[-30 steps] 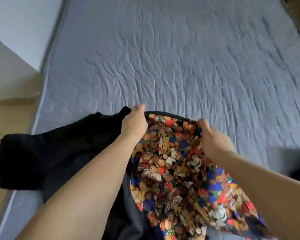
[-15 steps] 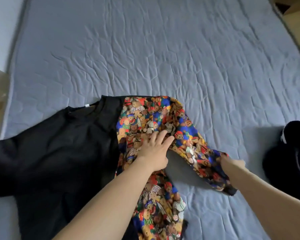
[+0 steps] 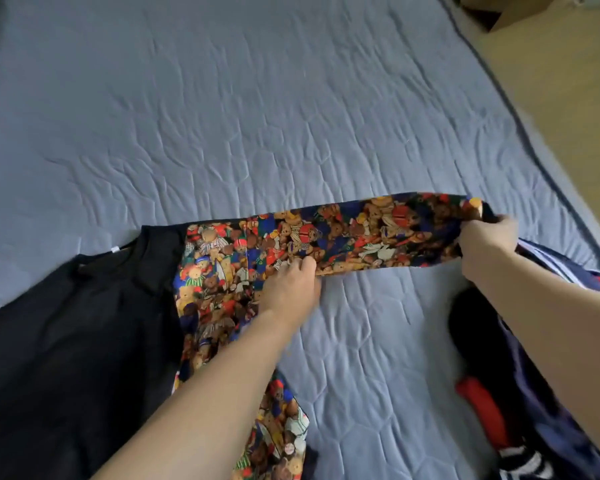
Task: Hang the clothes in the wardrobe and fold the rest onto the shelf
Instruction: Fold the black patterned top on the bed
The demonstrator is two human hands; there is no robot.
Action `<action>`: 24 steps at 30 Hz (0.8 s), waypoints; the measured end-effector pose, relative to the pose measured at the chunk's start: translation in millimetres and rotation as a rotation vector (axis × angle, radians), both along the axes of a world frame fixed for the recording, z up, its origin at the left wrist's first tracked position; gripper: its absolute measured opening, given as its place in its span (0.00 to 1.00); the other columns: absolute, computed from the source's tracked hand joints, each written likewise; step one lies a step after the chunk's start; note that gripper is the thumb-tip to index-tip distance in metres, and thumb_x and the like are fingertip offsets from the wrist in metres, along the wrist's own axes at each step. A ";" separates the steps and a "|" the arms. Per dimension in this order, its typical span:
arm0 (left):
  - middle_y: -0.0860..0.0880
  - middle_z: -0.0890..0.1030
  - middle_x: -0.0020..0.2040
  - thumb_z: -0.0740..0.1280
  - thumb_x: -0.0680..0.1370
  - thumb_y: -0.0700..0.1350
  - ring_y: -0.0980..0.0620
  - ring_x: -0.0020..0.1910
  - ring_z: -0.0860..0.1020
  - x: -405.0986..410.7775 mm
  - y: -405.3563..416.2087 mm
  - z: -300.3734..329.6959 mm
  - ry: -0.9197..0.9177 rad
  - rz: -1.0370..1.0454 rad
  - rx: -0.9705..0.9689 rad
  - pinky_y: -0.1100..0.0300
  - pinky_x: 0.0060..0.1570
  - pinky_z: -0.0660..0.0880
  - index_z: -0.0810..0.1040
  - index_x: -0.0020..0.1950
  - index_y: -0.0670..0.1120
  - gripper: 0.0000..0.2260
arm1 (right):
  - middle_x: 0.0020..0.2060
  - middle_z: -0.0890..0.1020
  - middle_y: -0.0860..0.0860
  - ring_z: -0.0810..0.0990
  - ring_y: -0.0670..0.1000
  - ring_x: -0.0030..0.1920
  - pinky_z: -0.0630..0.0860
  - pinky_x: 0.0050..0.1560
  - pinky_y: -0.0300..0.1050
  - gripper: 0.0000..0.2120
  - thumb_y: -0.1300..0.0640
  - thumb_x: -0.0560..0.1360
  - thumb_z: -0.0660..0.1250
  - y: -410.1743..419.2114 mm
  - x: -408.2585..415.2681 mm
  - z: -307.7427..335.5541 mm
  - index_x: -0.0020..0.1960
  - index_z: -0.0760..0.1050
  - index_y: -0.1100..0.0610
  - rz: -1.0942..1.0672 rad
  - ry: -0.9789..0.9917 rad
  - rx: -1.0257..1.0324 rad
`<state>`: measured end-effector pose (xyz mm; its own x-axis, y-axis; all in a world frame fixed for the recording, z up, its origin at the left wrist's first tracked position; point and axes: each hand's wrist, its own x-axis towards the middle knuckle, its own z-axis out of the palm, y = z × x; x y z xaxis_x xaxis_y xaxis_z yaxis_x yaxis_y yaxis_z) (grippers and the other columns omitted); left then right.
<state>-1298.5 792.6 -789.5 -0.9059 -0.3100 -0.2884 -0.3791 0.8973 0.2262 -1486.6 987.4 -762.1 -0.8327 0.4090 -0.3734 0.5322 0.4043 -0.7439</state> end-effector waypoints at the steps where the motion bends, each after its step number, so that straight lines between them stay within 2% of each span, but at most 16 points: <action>1: 0.45 0.76 0.53 0.55 0.81 0.45 0.41 0.52 0.77 -9.7 4.3 5.7 0.025 -0.011 0.024 0.49 0.46 0.74 0.68 0.57 0.44 0.08 | 0.48 0.75 0.54 0.77 0.55 0.50 0.77 0.50 0.49 0.11 0.60 0.72 0.63 -2.1 -18.5 19.8 0.54 0.71 0.55 0.027 0.056 -0.010; 3: 0.45 0.74 0.58 0.55 0.82 0.44 0.41 0.55 0.76 -26.7 12.5 10.3 -0.054 -0.046 0.127 0.48 0.48 0.74 0.67 0.61 0.44 0.09 | 0.52 0.74 0.53 0.73 0.52 0.48 0.74 0.43 0.42 0.17 0.62 0.70 0.60 -7.2 -46.3 47.5 0.58 0.70 0.54 0.026 0.145 -0.043; 4: 0.46 0.71 0.63 0.55 0.82 0.44 0.41 0.58 0.74 -31.6 15.1 9.9 -0.146 -0.070 0.190 0.47 0.52 0.73 0.67 0.64 0.45 0.12 | 0.56 0.73 0.53 0.72 0.51 0.49 0.74 0.46 0.40 0.21 0.61 0.69 0.59 -9.8 -53.1 51.6 0.62 0.69 0.54 0.007 0.156 -0.038; 6: 0.47 0.66 0.69 0.54 0.81 0.45 0.42 0.63 0.70 -33.2 18.3 3.7 -0.301 -0.114 0.247 0.46 0.57 0.72 0.65 0.69 0.46 0.16 | 0.65 0.68 0.54 0.72 0.55 0.58 0.71 0.61 0.46 0.26 0.60 0.71 0.60 -14.2 -48.5 45.8 0.69 0.64 0.54 -0.027 0.068 0.029; 8: 0.46 0.68 0.67 0.55 0.80 0.43 0.41 0.63 0.71 -21.3 18.7 -2.0 -0.359 -0.094 0.224 0.46 0.58 0.72 0.66 0.69 0.46 0.17 | 0.68 0.68 0.57 0.70 0.57 0.65 0.66 0.67 0.48 0.27 0.55 0.72 0.63 -16.6 -17.3 23.5 0.70 0.64 0.57 0.066 -0.011 0.109; 10: 0.45 0.70 0.64 0.55 0.80 0.43 0.41 0.60 0.73 2.9 15.5 -5.7 -0.365 -0.043 0.204 0.49 0.55 0.72 0.68 0.67 0.45 0.15 | 0.63 0.73 0.57 0.73 0.57 0.62 0.70 0.61 0.49 0.26 0.52 0.69 0.64 -18.3 35.3 -4.3 0.67 0.68 0.55 0.234 -0.118 0.104; 11: 0.45 0.70 0.64 0.55 0.80 0.43 0.41 0.59 0.73 17.2 12.1 -7.8 -0.357 -0.015 0.208 0.50 0.53 0.71 0.68 0.66 0.45 0.15 | 0.58 0.74 0.54 0.74 0.56 0.58 0.72 0.54 0.46 0.22 0.55 0.70 0.62 -20.6 66.1 -11.7 0.63 0.70 0.55 0.328 -0.200 0.067; 13: 0.45 0.70 0.64 0.55 0.80 0.44 0.42 0.60 0.71 58.4 3.0 -12.9 -0.351 0.033 0.205 0.50 0.55 0.71 0.68 0.63 0.45 0.13 | 0.46 0.74 0.51 0.74 0.56 0.48 0.69 0.41 0.41 0.11 0.59 0.71 0.60 -23.0 134.8 -31.2 0.52 0.72 0.52 0.598 -0.382 0.064; 14: 0.45 0.70 0.64 0.56 0.80 0.44 0.43 0.62 0.70 80.5 -1.4 -14.4 -0.340 0.042 0.179 0.49 0.58 0.70 0.68 0.63 0.45 0.13 | 0.44 0.75 0.51 0.74 0.56 0.46 0.67 0.38 0.40 0.09 0.58 0.70 0.60 -23.8 166.4 -40.0 0.49 0.73 0.52 0.756 -0.447 0.109; 16: 0.47 0.67 0.67 0.56 0.80 0.46 0.45 0.66 0.67 132.5 -7.2 -22.8 -0.291 0.019 0.102 0.51 0.63 0.68 0.67 0.66 0.46 0.15 | 0.50 0.78 0.53 0.77 0.55 0.50 0.67 0.36 0.37 0.13 0.60 0.73 0.60 -28.1 229.0 -52.4 0.56 0.75 0.54 1.035 -0.567 0.196; 18: 0.49 0.63 0.71 0.56 0.80 0.49 0.47 0.70 0.64 185.3 -4.1 -26.0 -0.231 0.005 0.078 0.53 0.68 0.64 0.65 0.69 0.48 0.18 | 0.59 0.75 0.54 0.75 0.53 0.56 0.70 0.42 0.36 0.19 0.59 0.74 0.62 -31.3 287.1 -62.1 0.65 0.69 0.56 1.204 -0.667 0.182; 20: 0.48 0.67 0.70 0.57 0.77 0.52 0.45 0.67 0.68 232.6 3.4 -26.6 -0.206 -0.010 0.067 0.52 0.66 0.68 0.67 0.69 0.49 0.20 | 0.64 0.68 0.53 0.68 0.54 0.64 0.69 0.59 0.41 0.32 0.56 0.72 0.66 -33.5 339.0 -69.9 0.72 0.57 0.55 1.246 -0.702 0.148; 22: 0.47 0.71 0.65 0.56 0.73 0.55 0.44 0.60 0.74 271.6 11.7 -28.2 -0.224 -0.041 0.052 0.51 0.59 0.74 0.68 0.67 0.50 0.23 | 0.67 0.63 0.53 0.63 0.57 0.68 0.64 0.67 0.49 0.43 0.53 0.70 0.66 -33.9 370.1 -76.5 0.76 0.45 0.52 1.192 -0.696 0.228; 23: 0.48 0.69 0.67 0.55 0.73 0.56 0.44 0.62 0.73 290.0 16.1 -29.5 -0.286 -0.058 0.083 0.51 0.59 0.72 0.66 0.68 0.50 0.24 | 0.68 0.61 0.53 0.61 0.57 0.69 0.62 0.69 0.49 0.45 0.53 0.69 0.67 -34.3 377.6 -81.8 0.77 0.43 0.52 1.129 -0.701 0.263; 24: 0.48 0.64 0.70 0.54 0.75 0.57 0.44 0.65 0.69 303.9 21.3 -30.5 -0.356 -0.088 0.121 0.50 0.62 0.69 0.63 0.71 0.50 0.26 | 0.67 0.61 0.53 0.60 0.58 0.69 0.61 0.70 0.50 0.44 0.53 0.69 0.68 -33.8 378.7 -87.2 0.77 0.46 0.52 1.076 -0.699 0.275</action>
